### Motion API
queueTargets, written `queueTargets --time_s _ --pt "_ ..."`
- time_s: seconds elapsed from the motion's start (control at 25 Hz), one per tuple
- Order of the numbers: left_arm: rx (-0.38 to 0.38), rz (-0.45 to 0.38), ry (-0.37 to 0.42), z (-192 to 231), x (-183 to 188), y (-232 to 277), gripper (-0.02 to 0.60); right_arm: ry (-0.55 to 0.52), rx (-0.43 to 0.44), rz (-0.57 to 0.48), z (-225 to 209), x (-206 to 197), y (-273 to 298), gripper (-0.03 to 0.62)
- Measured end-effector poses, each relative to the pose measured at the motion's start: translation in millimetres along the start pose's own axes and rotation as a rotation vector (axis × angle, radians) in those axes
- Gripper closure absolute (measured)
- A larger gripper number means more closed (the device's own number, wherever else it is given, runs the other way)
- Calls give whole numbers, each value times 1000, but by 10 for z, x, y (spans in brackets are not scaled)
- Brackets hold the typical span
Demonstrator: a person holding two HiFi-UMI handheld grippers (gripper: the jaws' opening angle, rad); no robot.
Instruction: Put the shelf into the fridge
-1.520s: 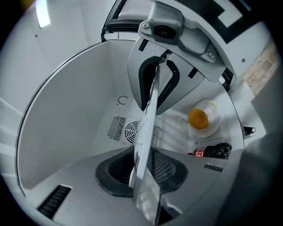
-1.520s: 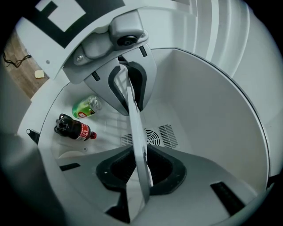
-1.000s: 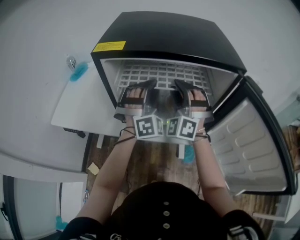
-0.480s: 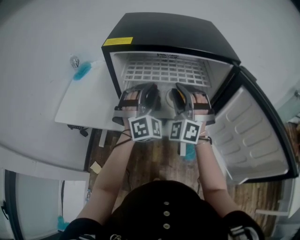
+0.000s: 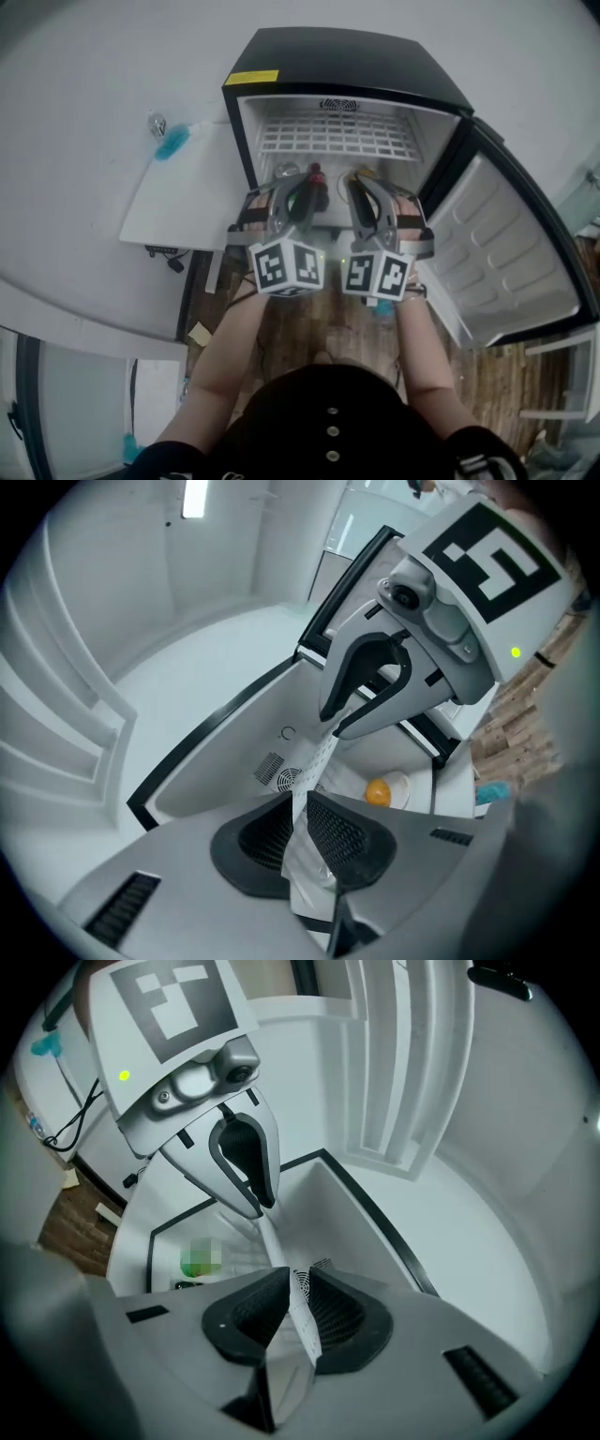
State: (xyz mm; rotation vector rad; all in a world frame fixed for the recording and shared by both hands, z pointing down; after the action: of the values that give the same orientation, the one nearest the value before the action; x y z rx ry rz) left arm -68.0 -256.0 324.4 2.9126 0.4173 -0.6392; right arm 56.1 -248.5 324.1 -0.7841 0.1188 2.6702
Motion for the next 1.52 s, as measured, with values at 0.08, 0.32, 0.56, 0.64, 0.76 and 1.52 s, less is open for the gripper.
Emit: queueTargets --time_s 0.08,0.32,0.56,0.64,0.76,1.52 --pt "5 -19 -27 42 37 -120 537 29 -3 -4 8 63 -111 530" --pt "-22 -75 -91 52 89 -379 566 106 -2 -4 105 173 -388 554" --pt "-37 -88 -151 -18 116 -630 575 186 3 -23 123 304 -609 566" --pt "-49 -84 -137 -68 140 -719 575 211 6 -33 137 340 -678 570" --pt "-68 -89 -133 -163 176 -810 575 250 4 -41 143 359 -789 579" --pt "-133 -118 -285 -376 287 -1039 575 274 7 -25 245 281 -1193 583"
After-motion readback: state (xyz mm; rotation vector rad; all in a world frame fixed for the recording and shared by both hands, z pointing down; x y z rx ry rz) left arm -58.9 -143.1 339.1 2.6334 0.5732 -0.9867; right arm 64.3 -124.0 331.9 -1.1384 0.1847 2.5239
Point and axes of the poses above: the fingertips, and each gripper's own axes: y forward along the fingers, z to its left, x out of its top, the point moved 10 cm from there along -y, backward along the fingers, and after that the axes turned 9 degrees about y, right-handed, at the moved point
